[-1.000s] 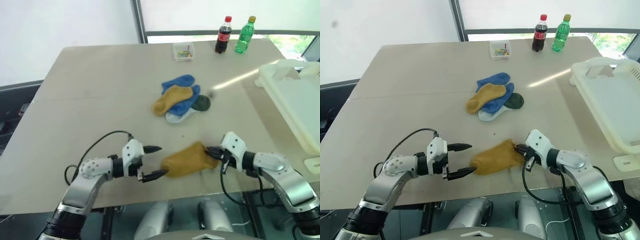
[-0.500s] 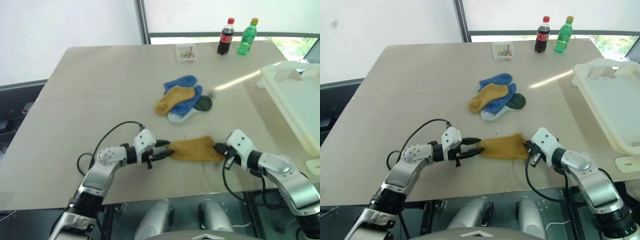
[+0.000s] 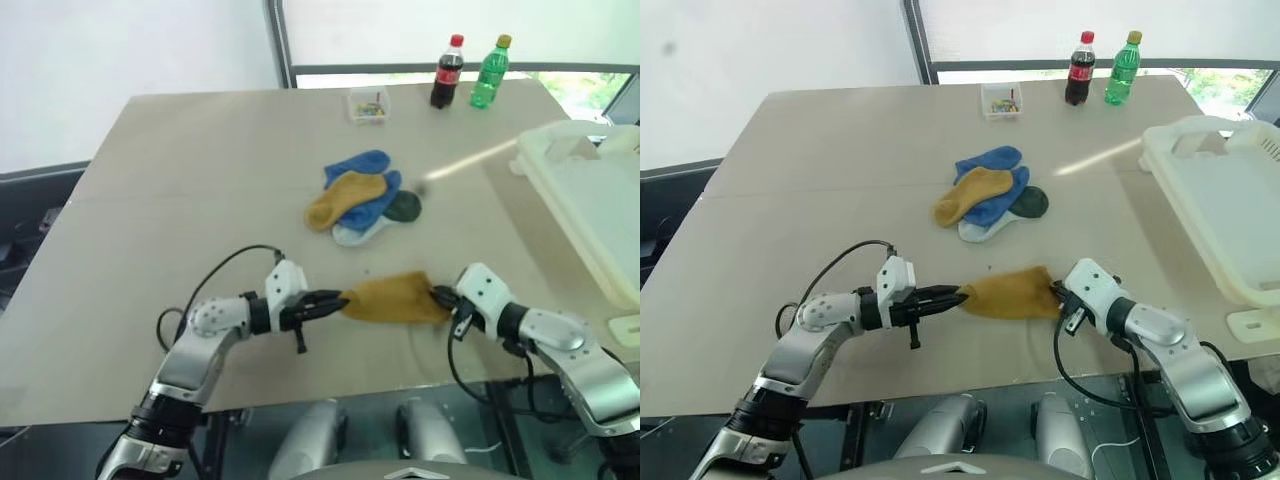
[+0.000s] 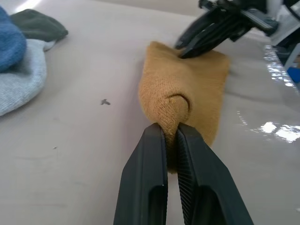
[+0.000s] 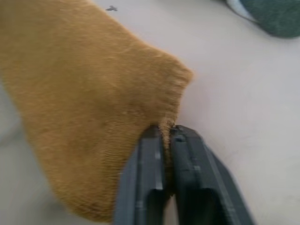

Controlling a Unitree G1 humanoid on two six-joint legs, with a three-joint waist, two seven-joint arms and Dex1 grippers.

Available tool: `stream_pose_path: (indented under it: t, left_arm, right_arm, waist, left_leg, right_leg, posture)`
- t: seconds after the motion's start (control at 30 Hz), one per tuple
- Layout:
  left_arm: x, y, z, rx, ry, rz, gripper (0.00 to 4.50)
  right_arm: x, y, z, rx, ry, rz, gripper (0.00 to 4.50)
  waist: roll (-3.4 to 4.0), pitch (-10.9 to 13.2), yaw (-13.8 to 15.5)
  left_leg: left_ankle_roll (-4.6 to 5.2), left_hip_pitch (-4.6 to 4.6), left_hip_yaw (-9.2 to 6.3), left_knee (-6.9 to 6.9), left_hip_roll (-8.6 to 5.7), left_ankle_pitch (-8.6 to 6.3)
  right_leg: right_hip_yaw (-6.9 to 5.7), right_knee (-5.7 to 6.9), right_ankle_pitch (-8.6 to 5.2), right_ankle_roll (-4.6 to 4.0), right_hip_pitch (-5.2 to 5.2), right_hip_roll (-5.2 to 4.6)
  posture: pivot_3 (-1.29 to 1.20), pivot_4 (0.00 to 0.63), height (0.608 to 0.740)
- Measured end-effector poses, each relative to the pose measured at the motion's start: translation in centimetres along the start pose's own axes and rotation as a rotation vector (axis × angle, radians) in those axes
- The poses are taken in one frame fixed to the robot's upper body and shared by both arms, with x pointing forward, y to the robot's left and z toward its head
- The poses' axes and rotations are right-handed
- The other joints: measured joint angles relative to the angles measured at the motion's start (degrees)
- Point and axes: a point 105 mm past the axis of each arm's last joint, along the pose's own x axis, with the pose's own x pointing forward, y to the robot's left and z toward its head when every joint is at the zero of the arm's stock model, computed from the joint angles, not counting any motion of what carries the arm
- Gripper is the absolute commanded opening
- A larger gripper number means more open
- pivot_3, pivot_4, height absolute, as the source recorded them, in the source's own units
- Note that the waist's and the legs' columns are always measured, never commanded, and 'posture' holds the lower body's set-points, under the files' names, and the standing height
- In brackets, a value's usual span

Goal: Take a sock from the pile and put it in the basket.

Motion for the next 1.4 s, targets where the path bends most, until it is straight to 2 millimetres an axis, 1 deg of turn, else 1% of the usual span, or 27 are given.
stream_pose_path:
  t: [0.03, 0.07, 0.13, 0.17, 0.2, 0.33, 0.43, 0.5, 0.53, 0.6, 0.67, 0.7, 0.77, 0.87, 0.93, 0.97, 1.0, 1.03, 1.13, 1.23, 1.3, 1.37, 1.4]
  left_arm:
    - [-0.1, 0.1, -0.1, -0.016, 0.004, 0.007, 0.91]
    - [-0.2, 0.2, -0.2, -0.032, 0.01, 0.014, 1.19]
    - [-0.3, 0.2, -0.5, -0.048, 0.02, 0.028, 1.99]
    - [-0.4, 0.2, -0.5, -0.051, 0.022, 0.032, 2.0]
    - [-0.5, 0.1, -0.5, -0.052, 0.023, 0.039, 2.0]
    - [-1.6, -0.4, -0.9, -0.065, 0.028, 0.063, 2.0]
    - [-2.6, 0.0, -0.7, -0.064, -0.007, 0.126, 2.0]
    - [-3.6, 0.7, 0.0, -0.064, -0.068, 0.194, 2.0]
    - [-3.9, 1.0, 0.5, -0.054, -0.097, 0.221, 2.0]
    - [-4.4, 1.5, 1.0, -0.051, -0.139, 0.265, 2.0]
    - [-5.1, 2.4, 1.4, -0.035, -0.165, 0.351, 2.0]
    - [-5.2, 2.7, 1.5, -0.028, -0.165, 0.376, 2.0]
    - [-5.9, 3.9, 1.4, -0.009, -0.141, 0.483, 2.0]
    - [-6.5, 5.8, 1.2, 0.017, -0.099, 0.622, 2.0]
    - [-6.6, 6.1, 1.2, 0.025, -0.094, 0.65, 2.0]
    - [-6.5, 6.7, 1.5, 0.038, -0.096, 0.682, 2.0]
    - [-6.3, 7.7, 2.1, 0.049, -0.082, 0.715, 2.0]
    - [-6.2, 8.7, 2.4, 0.055, -0.049, 0.738, 2.0]
    - [-5.8, 9.7, 2.8, 0.108, 0.03, 0.704, 2.0]
    - [-4.9, 10.4, 2.4, 0.144, 0.091, 0.649, 2.0]
    - [-4.7, 10.8, 1.9, 0.169, 0.138, 0.626, 2.0]
    - [-4.1, 11.7, 1.7, 0.222, 0.177, 0.609, 2.0]
    - [-4.1, 11.9, 1.5, 0.238, 0.193, 0.61, 2.0]
  right_arm:
    - [0.0, -0.2, 0.1, -0.006, -0.002, -0.005, 2.31]
    - [0.0, -0.5, 0.1, -0.012, -0.004, -0.011, 2.82]
    - [-0.1, -0.8, 0.2, -0.02, -0.008, -0.021, 3.7]
    - [-0.2, -0.9, 0.2, -0.022, -0.009, -0.023, 4.13]
    - [-0.3, -1.0, 0.3, -0.023, -0.015, -0.027, 4.48]
    - [-0.6, -0.7, 0.2, -0.003, -0.034, -0.006, 4.48]
    - [-0.5, -0.7, 1.0, 0.013, -0.078, 0.007, 4.48]
    - [0.0, -1.0, 2.8, 0.003, -0.146, 0.004, 4.48]
    - [0.3, -1.3, 4.0, -0.018, -0.184, -0.003, 4.48]
    - [1.0, -1.5, 5.6, -0.054, -0.225, -0.007, 4.48]
    - [2.3, -1.6, 7.1, -0.084, -0.257, -0.015, 4.48]
    - [2.5, -1.6, 7.3, -0.09, -0.262, -0.017, 4.48]
    - [3.2, -1.4, 7.8, -0.102, -0.28, -0.011, 4.48]
    - [3.6, -1.0, 8.2, -0.1, -0.323, -0.002, 4.48]
    - [3.6, -0.7, 8.5, -0.097, -0.345, 0.008, 4.48]
    - [3.6, -0.2, 9.1, -0.084, -0.394, 0.042, 4.48]
    - [3.4, 0.4, 9.6, -0.059, -0.435, 0.092, 4.48]
    - [3.0, 0.8, 9.5, -0.043, -0.45, 0.125, 4.48]
    - [2.0, 1.1, 9.3, -0.038, -0.459, 0.148, 4.48]
    - [0.7, 1.0, 8.8, -0.029, -0.459, 0.13, 4.48]
    - [-0.1, 1.1, 8.2, -0.02, -0.45, 0.122, 4.48]
    - [-1.6, 1.1, 7.5, -0.008, -0.432, 0.091, 4.48]
    - [-1.9, 1.1, 7.4, -0.008, -0.43, 0.082, 4.48]
  waist:
    - [0.0, 0.0, 0.0]
    - [0.0, 0.0, 0.0]
    - [0.0, 0.0, 0.0]
    - [0.0, 0.0, 0.0]
    - [0.0, 0.0, 0.0]
    - [0.03, 0.0, 0.1]
    - [0.05, 0.0, 0.0]
    - [0.09, 0.1, -0.1]
    - [0.09, 0.1, 0.0]
    - [0.09, 0.1, 0.0]
    - [0.08, 0.1, 0.0]
    - [0.08, 0.1, 0.0]
    - [0.08, 0.1, 0.1]
    - [0.05, 0.1, 0.2]
    - [0.05, 0.1, 0.1]
    - [0.05, 0.1, 0.1]
    - [0.05, 0.1, 0.1]
    - [0.05, 0.1, 0.1]
    - [0.05, 0.1, 0.0]
    - [0.06, 0.1, 0.0]
    - [0.06, 0.1, 0.0]
    - [0.04, 0.1, 0.1]
    - [0.04, 0.1, 0.1]
  left_leg:
    - [0.0, 0.01, 0.0, 0.0, 0.0, 0.0]
    - [0.0, 0.01, 0.0, 0.0, 0.0, 0.0]
    - [0.0, 0.0, 0.0, -0.01, 0.0, 0.0]
    - [0.0, 0.0, 0.0, -0.02, 0.0, 0.0]
    - [-0.01, -0.01, 0.01, -0.03, 0.01, 0.0]
    - [-0.09, -0.03, 0.01, -0.06, 0.01, 0.05]
    - [0.0, -0.03, 0.02, -0.06, 0.02, -0.01]
    - [0.0, -0.03, 0.05, -0.06, 0.04, -0.01]
    - [0.0, -0.03, 0.03, -0.06, 0.04, -0.01]
    - [-0.01, -0.04, 0.02, -0.06, 0.04, 0.0]
    - [-0.23, -0.05, 0.04, -0.06, 0.04, 0.13]
    - [-0.24, -0.05, 0.04, -0.06, 0.03, 0.13]
    - [-0.25, -0.07, 0.03, -0.06, 0.02, 0.14]
    - [-0.25, -0.09, 0.0, -0.06, 0.0, 0.14]
    - [-0.25, -0.11, 0.02, -0.06, 0.0, 0.14]
    - [-0.25, -0.1, 0.03, -0.06, -0.01, 0.14]
    - [-0.25, -0.09, 0.01, -0.06, -0.01, 0.14]
    - [-0.25, -0.09, -0.02, -0.06, -0.01, 0.14]
    - [-0.25, -0.11, 0.0, -0.07, -0.01, 0.14]
    - [-0.25, -0.12, 0.0, -0.07, -0.02, 0.14]
    - [-0.25, -0.14, 0.01, -0.09, -0.02, 0.14]
    - [-0.25, -0.17, -0.02, -0.08, -0.02, 0.14]
    - [-0.25, -0.17, -0.02, -0.08, -0.02, 0.14]
  right_leg:
    - [0.0, 0.0, 0.0, 0.0, 0.0, 0.01]
    - [-0.01, 0.0, 0.0, 0.0, 0.0, 0.01]
    - [0.0, -0.01, 0.0, 0.0, 0.0, 0.01]
    - [0.01, -0.03, 0.0, 0.0, -0.01, 0.01]
    - [0.01, -0.04, 0.0, 0.0, -0.01, 0.01]
    - [0.02, -0.06, 0.0, -0.01, -0.03, 0.0]
    - [0.03, -0.06, 0.0, -0.01, -0.04, 0.0]
    - [0.05, -0.02, 0.0, -0.01, -0.05, 0.02]
    - [0.02, -0.02, 0.0, -0.01, -0.05, 0.02]
    - [0.0, -0.03, 0.0, -0.01, -0.06, 0.02]
    - [0.01, -0.04, 0.0, -0.01, -0.07, 0.02]
    - [0.02, -0.04, 0.0, -0.01, -0.07, 0.02]
    - [0.0, -0.06, 0.0, -0.02, -0.08, 0.02]
    - [-0.03, -0.09, 0.0, -0.02, -0.1, 0.01]
    - [0.0, -0.08, 0.0, -0.01, -0.1, 0.01]
    - [0.02, -0.08, 0.0, -0.01, -0.1, 0.01]
    - [-0.01, -0.06, 0.0, -0.01, -0.09, 0.02]
    - [-0.03, -0.04, 0.0, -0.01, -0.1, 0.02]
    - [0.0, -0.03, 0.0, -0.01, -0.15, 0.03]
    - [0.0, -0.03, 0.0, -0.01, -0.17, 0.03]
    - [0.02, -0.02, 0.0, -0.01, -0.19, 0.02]
    - [-0.01, -0.04, 0.0, -0.01, -0.2, 0.02]
    - [-0.01, -0.03, 0.0, -0.01, -0.2, 0.01]
  posture:
    - [0.0, 0.15, 0.74]
    - [0.0, 0.15, 0.74]
    - [0.0, 0.15, 0.74]
    - [0.0, 0.15, 0.74]
    - [0.0, 0.15, 0.74]
    - [0.0, 0.15, 0.74]
    - [0.0, 0.15, 0.74]
    - [0.0, 0.15, 0.74]
    - [0.0, 0.15, 0.74]
    - [0.0, 0.15, 0.74]
    - [0.0, 0.15, 0.74]
    - [0.0, 0.15, 0.74]
    - [0.0, 0.15, 0.74]
    - [0.0, 0.15, 0.74]
    - [0.0, 0.15, 0.74]
    - [0.0, 0.15, 0.74]
    - [0.0, 0.15, 0.74]
    - [0.0, 0.15, 0.74]
    - [0.0, 0.15, 0.74]
    - [0.0, 0.15, 0.74]
    - [0.0, 0.15, 0.74]
    - [0.0, 0.15, 0.74]
    - [0.0, 0.15, 0.74]
